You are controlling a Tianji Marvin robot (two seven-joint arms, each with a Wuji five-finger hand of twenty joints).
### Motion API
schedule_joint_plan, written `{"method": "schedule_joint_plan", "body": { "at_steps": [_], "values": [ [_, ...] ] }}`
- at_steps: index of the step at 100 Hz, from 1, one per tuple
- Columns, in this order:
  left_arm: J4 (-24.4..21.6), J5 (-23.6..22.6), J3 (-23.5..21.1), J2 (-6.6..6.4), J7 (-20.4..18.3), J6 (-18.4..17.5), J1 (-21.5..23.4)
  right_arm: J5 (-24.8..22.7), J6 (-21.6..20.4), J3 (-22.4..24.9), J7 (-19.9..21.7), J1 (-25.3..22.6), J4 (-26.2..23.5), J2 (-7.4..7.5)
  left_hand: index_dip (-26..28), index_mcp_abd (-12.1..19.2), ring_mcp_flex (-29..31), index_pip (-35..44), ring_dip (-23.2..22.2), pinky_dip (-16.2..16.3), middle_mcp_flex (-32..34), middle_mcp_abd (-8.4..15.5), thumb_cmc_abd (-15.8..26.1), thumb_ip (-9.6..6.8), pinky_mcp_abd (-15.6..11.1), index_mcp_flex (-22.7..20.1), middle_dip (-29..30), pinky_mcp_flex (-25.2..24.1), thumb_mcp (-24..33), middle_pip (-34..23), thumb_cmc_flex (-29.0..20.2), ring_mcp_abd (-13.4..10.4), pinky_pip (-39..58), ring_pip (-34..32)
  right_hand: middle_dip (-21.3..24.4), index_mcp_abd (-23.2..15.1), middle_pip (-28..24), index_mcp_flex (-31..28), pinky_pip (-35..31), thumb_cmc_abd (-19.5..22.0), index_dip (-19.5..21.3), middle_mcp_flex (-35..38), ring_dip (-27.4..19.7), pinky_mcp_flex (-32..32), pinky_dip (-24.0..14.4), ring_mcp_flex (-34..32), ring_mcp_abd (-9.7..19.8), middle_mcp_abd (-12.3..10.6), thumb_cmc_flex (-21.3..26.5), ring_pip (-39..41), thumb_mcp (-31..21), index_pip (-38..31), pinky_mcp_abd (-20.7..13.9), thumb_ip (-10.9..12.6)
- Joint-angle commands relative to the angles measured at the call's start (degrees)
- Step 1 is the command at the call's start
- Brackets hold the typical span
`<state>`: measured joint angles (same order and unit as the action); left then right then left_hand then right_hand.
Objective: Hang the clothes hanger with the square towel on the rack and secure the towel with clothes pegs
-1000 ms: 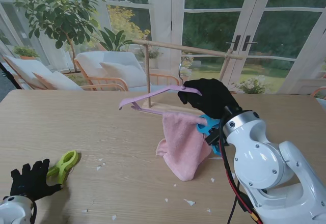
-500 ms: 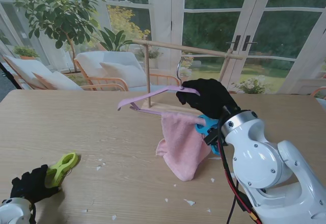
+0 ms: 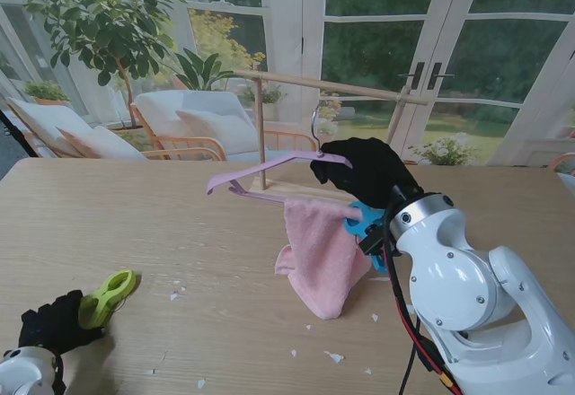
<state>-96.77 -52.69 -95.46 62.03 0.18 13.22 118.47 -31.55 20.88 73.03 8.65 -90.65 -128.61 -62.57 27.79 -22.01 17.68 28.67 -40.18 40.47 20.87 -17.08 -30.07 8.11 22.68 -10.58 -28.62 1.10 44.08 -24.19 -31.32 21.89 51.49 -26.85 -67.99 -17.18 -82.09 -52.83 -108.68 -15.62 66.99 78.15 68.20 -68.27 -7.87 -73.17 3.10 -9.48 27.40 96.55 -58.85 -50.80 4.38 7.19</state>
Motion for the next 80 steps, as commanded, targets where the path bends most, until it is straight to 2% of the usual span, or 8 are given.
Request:
{"method": "schedule_joint_plan", "body": {
  "at_steps": [1, 19, 25, 37, 55, 80],
  "values": [
    [0.3, 0.2, 0.1, 0.52, -0.2, -0.6, 0.6, 0.0, 0.2, -0.1, 0.8, 0.0, -0.5, -0.37, 2.6, -1.2, 3.8, 7.4, -1.3, -0.9, 7.7, 2.2, 4.4, -3.26, 1.5, -3.1, -3.1, 0.8, 7.4, -9.7, -9.8, 0.9, 3.0, -3.9, -0.1, 6.8, -3.3, -16.1, -11.3, 4.3, 1.3, 4.4, 1.9, -3.0, -61.6, -2.0, 0.6, 0.2, -6.2, 9.0, 14.8, -12.6, -4.7, -8.0],
    [0.6, 0.8, 0.0, 0.96, 3.0, -1.9, 0.6, -0.1, 0.1, -0.1, 0.7, 0.0, -0.5, -0.38, 4.8, -2.0, 10.3, 12.7, -3.2, -1.4, 14.7, 1.9, 4.0, -3.06, 3.1, -7.7, -4.5, 5.4, 8.1, -13.7, -14.6, 2.1, 8.3, -9.4, -0.1, 6.8, -3.3, -16.1, -11.3, 4.3, 1.3, 4.3, 1.9, -3.0, -61.6, -2.0, 0.7, 0.2, -6.2, 9.0, 14.8, -12.6, -4.7, -8.0],
    [0.8, 1.0, -0.1, 1.13, 4.1, -2.1, 0.6, -0.1, 0.1, 0.0, 0.7, -0.1, -0.5, -0.38, 5.8, -2.1, 11.6, 14.5, -4.0, -2.3, 17.0, 2.0, 2.2, 0.02, 3.4, -8.5, -9.4, 6.4, 6.9, -13.5, -17.5, 2.2, 10.0, -11.3, -0.1, 6.8, -3.3, -16.1, -11.3, 4.3, 1.3, 4.3, 1.9, -3.0, -61.6, -2.0, 0.7, 0.2, -6.2, 9.0, 14.8, -12.6, -4.7, -8.0],
    [0.8, 1.2, -0.3, 1.34, 5.4, -2.7, 0.8, -0.1, 0.1, 0.0, 0.6, -0.2, -0.6, -0.39, 7.2, -1.8, 14.0, 16.9, -5.1, -2.3, 21.6, 2.5, 0.1, 1.83, 3.9, -10.2, -13.6, 8.1, 5.0, -12.0, -21.5, 2.7, 11.6, -13.6, -0.1, 6.8, -3.3, -16.1, -11.3, 4.2, 1.3, 4.3, 1.9, -3.0, -61.6, -2.0, 0.6, 0.2, -6.1, 9.0, 14.8, -12.6, -4.7, -8.0],
    [0.8, 1.9, -0.8, 1.68, 7.4, -4.1, 0.9, -0.1, 0.1, -0.1, 0.5, -0.3, -0.6, -0.42, 7.6, -1.0, 16.0, 19.1, -5.2, -2.6, 25.9, 2.9, -1.0, 2.26, 4.5, -11.9, -16.3, 9.5, 3.6, -9.3, -24.2, 3.1, 12.4, -14.4, -0.1, 6.9, -3.3, -16.1, -11.3, 4.2, 1.3, 4.4, 1.9, -3.0, -61.6, -2.0, 0.6, 0.2, -6.2, 9.0, 14.8, -12.6, -4.7, -8.0],
    [-1.0, 4.3, -2.2, 2.19, 8.8, -7.5, 1.8, -0.3, 0.2, -0.2, 0.5, -0.2, -0.6, -0.42, 6.9, -0.4, 15.7, 19.6, -4.8, -2.9, 26.2, 2.6, -0.9, 2.19, 4.8, -12.9, -16.5, 9.2, 3.7, -7.8, -24.6, 3.7, 12.3, -13.9, 0.0, 6.9, -3.3, -16.2, -11.3, 4.2, 1.3, 4.4, 1.9, -3.0, -61.6, -2.0, 0.7, 0.2, -6.2, 9.0, 14.7, -12.6, -4.8, -8.0]
  ]
}}
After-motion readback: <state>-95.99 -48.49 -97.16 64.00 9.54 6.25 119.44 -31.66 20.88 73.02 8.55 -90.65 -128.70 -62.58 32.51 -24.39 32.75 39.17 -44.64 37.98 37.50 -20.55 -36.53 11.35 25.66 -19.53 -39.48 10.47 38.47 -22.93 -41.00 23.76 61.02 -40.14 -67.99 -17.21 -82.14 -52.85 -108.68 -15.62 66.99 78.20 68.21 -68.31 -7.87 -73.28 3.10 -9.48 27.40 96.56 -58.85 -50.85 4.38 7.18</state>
